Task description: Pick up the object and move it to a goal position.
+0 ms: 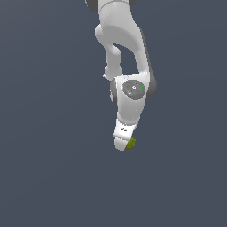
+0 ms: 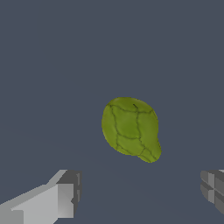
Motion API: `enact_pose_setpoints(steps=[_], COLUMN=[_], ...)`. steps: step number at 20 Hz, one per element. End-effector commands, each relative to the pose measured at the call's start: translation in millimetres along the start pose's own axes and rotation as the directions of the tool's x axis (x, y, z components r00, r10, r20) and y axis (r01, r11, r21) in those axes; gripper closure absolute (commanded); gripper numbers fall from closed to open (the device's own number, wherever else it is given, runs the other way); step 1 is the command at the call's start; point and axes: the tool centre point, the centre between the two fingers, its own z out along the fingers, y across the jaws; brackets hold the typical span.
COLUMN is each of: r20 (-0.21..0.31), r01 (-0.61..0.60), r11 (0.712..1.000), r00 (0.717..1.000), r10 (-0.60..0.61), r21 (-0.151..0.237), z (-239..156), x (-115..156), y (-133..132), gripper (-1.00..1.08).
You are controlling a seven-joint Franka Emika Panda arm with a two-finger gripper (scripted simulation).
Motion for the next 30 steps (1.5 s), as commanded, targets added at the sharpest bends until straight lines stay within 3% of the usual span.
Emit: enact_pose_setpoints(steps=[1, 13, 22, 30], r20=[-0.005, -0.018, -0.019, -0.019], r01=[0.072, 0.268, 0.282, 0.286], r11=[0.997, 0.963, 0.959, 0.958], r00=[0.997, 0.963, 0.959, 0.958], r10=[-0.072, -0.268, -0.282, -0.286], r21=[-0.002, -0.011, -0.012, -0.012], z=[3, 11, 15, 52], x=[4, 17, 18, 19], y=[1, 4, 4, 3], gripper=[-0.92, -0.92, -0.92, -0.92])
